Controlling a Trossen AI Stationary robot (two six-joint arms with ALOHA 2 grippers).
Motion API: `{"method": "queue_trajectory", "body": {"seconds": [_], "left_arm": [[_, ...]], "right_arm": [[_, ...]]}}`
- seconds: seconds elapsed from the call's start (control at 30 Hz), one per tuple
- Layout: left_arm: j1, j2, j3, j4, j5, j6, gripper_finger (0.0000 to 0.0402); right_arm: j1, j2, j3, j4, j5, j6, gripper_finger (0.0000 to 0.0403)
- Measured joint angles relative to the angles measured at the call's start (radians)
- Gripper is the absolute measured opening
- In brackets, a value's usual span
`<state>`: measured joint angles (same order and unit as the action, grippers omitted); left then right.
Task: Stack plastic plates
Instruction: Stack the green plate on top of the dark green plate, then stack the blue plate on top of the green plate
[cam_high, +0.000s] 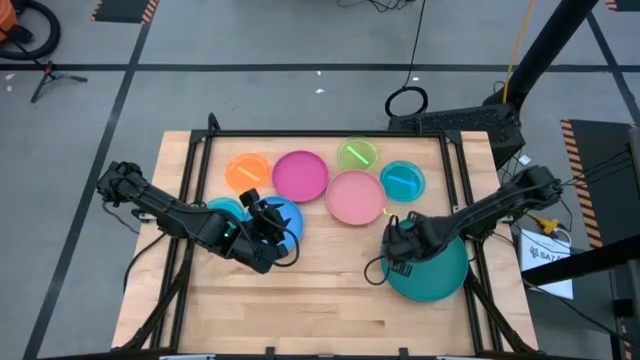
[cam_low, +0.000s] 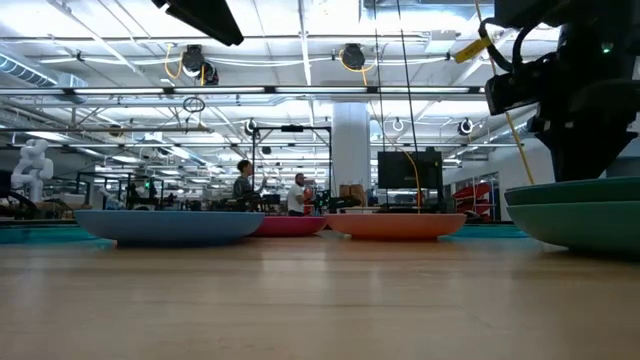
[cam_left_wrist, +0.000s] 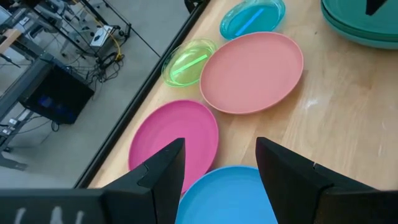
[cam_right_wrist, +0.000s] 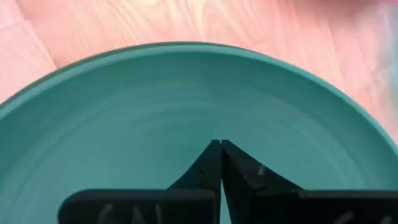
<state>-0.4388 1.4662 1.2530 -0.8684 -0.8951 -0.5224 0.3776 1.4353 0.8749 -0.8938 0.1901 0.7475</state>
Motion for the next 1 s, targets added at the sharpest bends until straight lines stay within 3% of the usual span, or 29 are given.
{"method": "queue_trajectory", "body": {"seconds": [0.2,0.67,0.83,1.0], "left_arm": [[-0.005,0.000,0.000,0.000,0.000,-0.004,0.0202],[-0.017,0.000,0.000,0.000,0.000,-0.014,0.0202],[-0.017,0.000,0.000,0.000,0.000,-0.019,0.0202],[-0.017,0.000,0.000,0.001,-0.001,-0.042,0.0202]], "right_arm": [[0.028,0.007,0.000,0.008,0.050,0.000,0.0001],[0.129,-0.142,0.000,0.011,0.208,0.077,0.0001],[0.169,-0.168,0.000,0.093,0.340,0.011,0.0001],[0.183,-0.215,0.000,0.222,0.456,-0.162,0.0000]]}}
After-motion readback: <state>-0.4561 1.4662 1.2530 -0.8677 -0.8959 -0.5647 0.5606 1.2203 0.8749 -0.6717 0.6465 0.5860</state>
